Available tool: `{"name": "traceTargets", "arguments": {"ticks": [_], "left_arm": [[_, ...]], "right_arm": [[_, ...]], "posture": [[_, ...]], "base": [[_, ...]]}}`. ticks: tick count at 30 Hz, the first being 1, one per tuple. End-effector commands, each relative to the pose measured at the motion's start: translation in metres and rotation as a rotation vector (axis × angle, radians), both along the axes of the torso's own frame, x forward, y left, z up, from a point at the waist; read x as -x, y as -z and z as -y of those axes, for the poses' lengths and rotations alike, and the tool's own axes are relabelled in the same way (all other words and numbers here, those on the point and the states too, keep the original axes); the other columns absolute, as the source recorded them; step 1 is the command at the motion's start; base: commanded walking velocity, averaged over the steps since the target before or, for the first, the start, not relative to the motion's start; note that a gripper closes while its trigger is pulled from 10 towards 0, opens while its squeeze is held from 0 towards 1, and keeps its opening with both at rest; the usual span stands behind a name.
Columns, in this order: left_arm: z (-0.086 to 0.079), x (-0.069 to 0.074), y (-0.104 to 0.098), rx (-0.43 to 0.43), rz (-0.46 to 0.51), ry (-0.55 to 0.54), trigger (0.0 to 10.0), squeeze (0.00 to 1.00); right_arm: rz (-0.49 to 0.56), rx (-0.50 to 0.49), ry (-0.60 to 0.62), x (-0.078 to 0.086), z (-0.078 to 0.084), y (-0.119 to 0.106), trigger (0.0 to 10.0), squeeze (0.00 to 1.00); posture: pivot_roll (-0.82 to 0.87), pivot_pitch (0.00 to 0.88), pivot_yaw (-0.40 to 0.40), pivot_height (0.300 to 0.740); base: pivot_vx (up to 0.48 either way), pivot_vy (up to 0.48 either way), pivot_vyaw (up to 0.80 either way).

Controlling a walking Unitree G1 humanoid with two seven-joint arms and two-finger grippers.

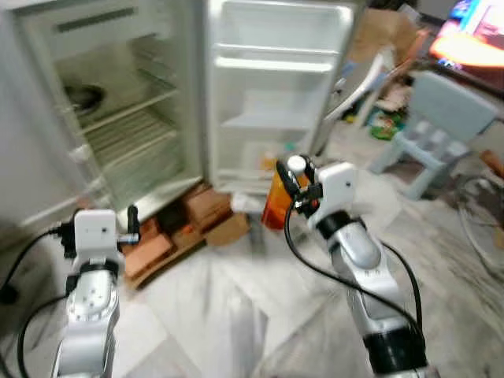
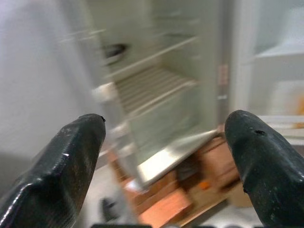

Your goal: Restocking fridge

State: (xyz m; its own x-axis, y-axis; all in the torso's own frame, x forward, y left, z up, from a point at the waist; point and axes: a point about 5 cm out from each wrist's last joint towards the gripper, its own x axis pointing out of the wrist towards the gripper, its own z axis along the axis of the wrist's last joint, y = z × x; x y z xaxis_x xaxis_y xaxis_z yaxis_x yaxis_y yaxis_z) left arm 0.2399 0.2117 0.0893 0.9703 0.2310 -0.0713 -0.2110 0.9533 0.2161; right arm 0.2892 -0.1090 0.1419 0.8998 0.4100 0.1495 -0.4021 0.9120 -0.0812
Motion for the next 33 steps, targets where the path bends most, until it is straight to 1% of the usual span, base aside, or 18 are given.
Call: {"name": "traceTargets", "arguments": {"ticks": [1, 5, 12, 19, 21, 24, 26, 29, 30, 33], "left_arm": [[0.010, -0.003, 0.000, 0.022, -0.003, 0.032, 10.0, 0.00], [0.010, -0.003, 0.001, 0.023, -0.009, 0.020, 10.0, 0.00], [0.009, -0.003, 0.002, 0.024, -0.016, -0.002, 10.0, 0.00], [0.008, -0.004, 0.002, 0.010, -0.024, -0.006, 10.0, 0.00], [0.009, -0.004, 0.002, 0.007, -0.028, -0.004, 10.0, 0.00], [0.009, -0.007, 0.001, 0.007, -0.028, 0.000, 10.0, 0.00], [0.011, -0.012, -0.006, 0.030, -0.001, 0.006, 10.0, 0.00], [0.012, -0.018, -0.012, 0.052, 0.016, 0.017, 10.0, 0.00], [0.011, -0.019, -0.017, 0.037, 0.024, 0.033, 10.0, 0.00], [0.009, -0.020, -0.020, 0.041, 0.030, 0.042, 10.0, 0.00]], "right_arm": [[0.012, 0.013, 0.041, -0.002, 0.013, -0.002, 10.0, 0.00], [0.005, 0.012, 0.034, -0.002, 0.012, -0.001, 10.0, 0.00], [-0.002, 0.023, -0.010, 0.000, 0.008, 0.002, 10.0, 0.00], [-0.003, 0.021, -0.013, -0.001, 0.008, 0.002, 10.0, 0.00], [-0.008, 0.018, -0.010, -0.001, 0.007, 0.003, 10.0, 0.00], [-0.020, 0.017, -0.004, -0.004, 0.007, 0.004, 10.0, 0.00], [-0.019, 0.028, -0.005, -0.007, 0.005, 0.004, 10.0, 0.00], [-0.017, 0.035, -0.002, -0.012, 0.005, 0.003, 10.0, 0.00], [-0.005, 0.034, 0.012, -0.014, 0.005, 0.001, 10.0, 0.00], [0.001, 0.016, 0.041, -0.016, 0.007, -0.004, 10.0, 0.00]], "posture": [[0.14, 0.000, -0.080, 0.740], [0.14, 0.001, -0.081, 0.740], [0.14, 0.005, -0.081, 0.740], [0.14, 0.006, -0.081, 0.740], [0.14, 0.007, -0.081, 0.740], [0.15, 0.006, -0.079, 0.740], [0.15, 0.003, -0.087, 0.740], [0.16, 0.000, -0.088, 0.740], [0.16, 0.000, -0.082, 0.740], [0.15, 0.000, -0.070, 0.740]], "base": [[0.442, 0.000, 0.00], [0.434, 0.000, 0.00], [0.363, 0.312, 0.00], [0.326, 0.353, 0.75], [0.302, 0.360, 0.00], [0.000, 0.000, 0.00], [0.000, 0.000, 0.00], [0.000, 0.000, 0.00], [0.000, 0.000, 0.00], [0.000, 0.000, 0.00]]}}
